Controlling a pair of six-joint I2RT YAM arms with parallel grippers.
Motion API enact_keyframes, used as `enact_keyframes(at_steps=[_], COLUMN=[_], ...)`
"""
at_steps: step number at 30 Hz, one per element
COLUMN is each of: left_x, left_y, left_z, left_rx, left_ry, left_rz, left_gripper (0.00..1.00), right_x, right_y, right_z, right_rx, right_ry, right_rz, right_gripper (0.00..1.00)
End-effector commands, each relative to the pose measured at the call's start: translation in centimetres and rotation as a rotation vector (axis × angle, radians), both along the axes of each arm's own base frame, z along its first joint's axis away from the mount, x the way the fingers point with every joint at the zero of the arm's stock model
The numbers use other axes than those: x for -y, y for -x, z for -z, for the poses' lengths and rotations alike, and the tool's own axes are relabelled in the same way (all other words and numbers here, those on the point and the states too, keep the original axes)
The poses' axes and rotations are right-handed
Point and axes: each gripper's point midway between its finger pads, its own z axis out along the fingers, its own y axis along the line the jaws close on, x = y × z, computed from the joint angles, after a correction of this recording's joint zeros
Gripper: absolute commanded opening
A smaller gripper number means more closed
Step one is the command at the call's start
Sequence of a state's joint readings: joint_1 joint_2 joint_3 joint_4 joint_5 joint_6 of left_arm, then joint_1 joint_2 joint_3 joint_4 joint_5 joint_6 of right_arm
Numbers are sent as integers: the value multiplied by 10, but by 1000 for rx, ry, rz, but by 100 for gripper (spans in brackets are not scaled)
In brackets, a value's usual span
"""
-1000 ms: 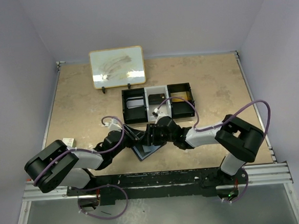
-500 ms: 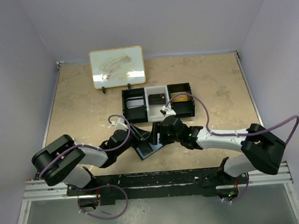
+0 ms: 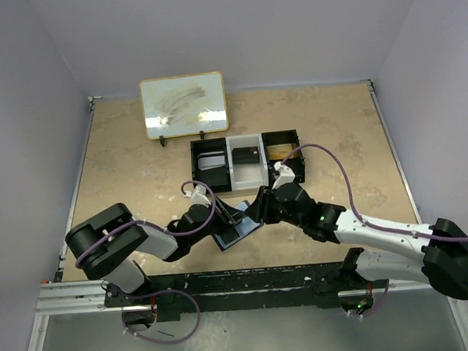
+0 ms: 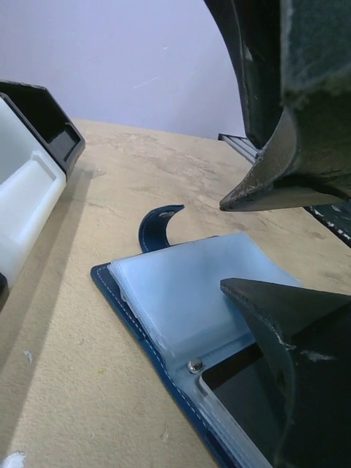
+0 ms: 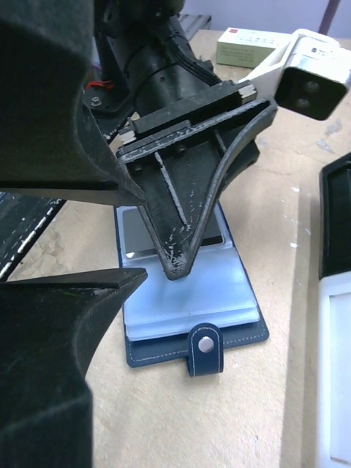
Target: Take the credit cards out of the card holder
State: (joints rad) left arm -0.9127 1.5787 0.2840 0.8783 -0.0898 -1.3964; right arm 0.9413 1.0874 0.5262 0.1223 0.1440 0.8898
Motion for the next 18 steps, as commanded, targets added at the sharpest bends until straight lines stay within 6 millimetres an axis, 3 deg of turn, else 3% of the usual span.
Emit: enact_keyframes(at_steps=[1,7,12,18], left_x=[1,-38,-95,-107], left_y=[-10,-11,1,26], left_z=[-39,-52,-37,-23], left_rx=[94,135,96,48], left_ry=[87,-135,-319,-352], left_rz=[-46,-118,-220,-142], left_gripper=[40,44,46,46], right_x=[-18,-36,-51,-62], right_y=[7,10,10,5], right_z=[-9,-7,6,18], right_rx=[18,27,2,-25], right_ry=[-99,-131,-86,-60], right_rz=[-81,-166,-240,-259], right_gripper=[39,37,36,35])
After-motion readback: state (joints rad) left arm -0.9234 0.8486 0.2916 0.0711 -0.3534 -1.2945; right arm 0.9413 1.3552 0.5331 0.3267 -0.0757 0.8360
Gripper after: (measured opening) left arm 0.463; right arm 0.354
